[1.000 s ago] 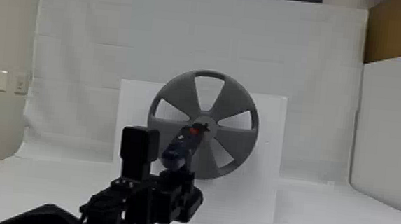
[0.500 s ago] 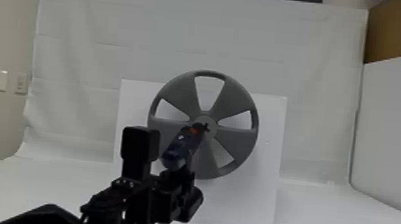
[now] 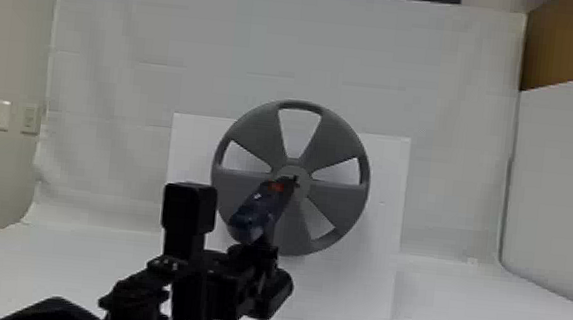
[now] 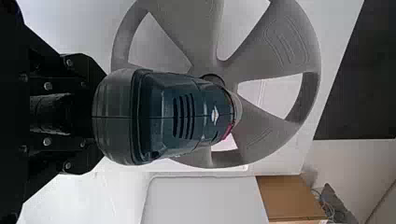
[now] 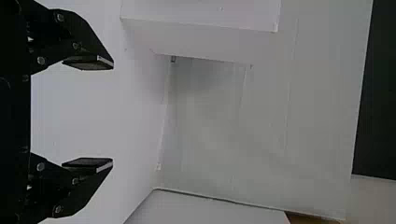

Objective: Grasp the drill and bring into the middle of wheel

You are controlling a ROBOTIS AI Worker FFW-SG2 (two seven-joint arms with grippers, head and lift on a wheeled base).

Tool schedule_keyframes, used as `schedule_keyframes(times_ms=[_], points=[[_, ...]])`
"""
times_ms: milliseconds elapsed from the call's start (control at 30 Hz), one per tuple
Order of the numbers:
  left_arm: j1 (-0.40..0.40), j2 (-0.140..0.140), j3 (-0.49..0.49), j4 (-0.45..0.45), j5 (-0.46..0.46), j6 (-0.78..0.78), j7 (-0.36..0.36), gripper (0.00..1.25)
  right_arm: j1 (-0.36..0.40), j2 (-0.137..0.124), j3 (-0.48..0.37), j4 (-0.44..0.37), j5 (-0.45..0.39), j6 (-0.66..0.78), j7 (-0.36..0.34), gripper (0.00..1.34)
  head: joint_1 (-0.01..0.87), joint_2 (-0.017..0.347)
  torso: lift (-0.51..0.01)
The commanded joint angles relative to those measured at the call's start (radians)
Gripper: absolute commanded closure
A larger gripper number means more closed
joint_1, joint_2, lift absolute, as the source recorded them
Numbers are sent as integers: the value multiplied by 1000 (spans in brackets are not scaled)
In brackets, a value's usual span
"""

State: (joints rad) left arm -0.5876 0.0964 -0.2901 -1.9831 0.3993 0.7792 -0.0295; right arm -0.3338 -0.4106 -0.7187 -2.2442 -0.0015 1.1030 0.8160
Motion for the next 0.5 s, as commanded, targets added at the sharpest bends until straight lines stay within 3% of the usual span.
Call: schedule_keyframes(times_ms=[0, 267, 467], points=[[28, 8, 31, -22, 1, -14, -29, 1219, 3, 3, -2, 0, -2, 0, 0, 519, 0, 0, -406], [77, 39, 109, -80, -8, -31, -104, 1219, 3, 7, -8, 0, -3, 0, 0, 519, 0, 0, -406], [127, 42, 178, -83, -22, -54, -81, 1219, 3, 13, -8, 0, -3, 0, 0, 518, 0, 0, -406]])
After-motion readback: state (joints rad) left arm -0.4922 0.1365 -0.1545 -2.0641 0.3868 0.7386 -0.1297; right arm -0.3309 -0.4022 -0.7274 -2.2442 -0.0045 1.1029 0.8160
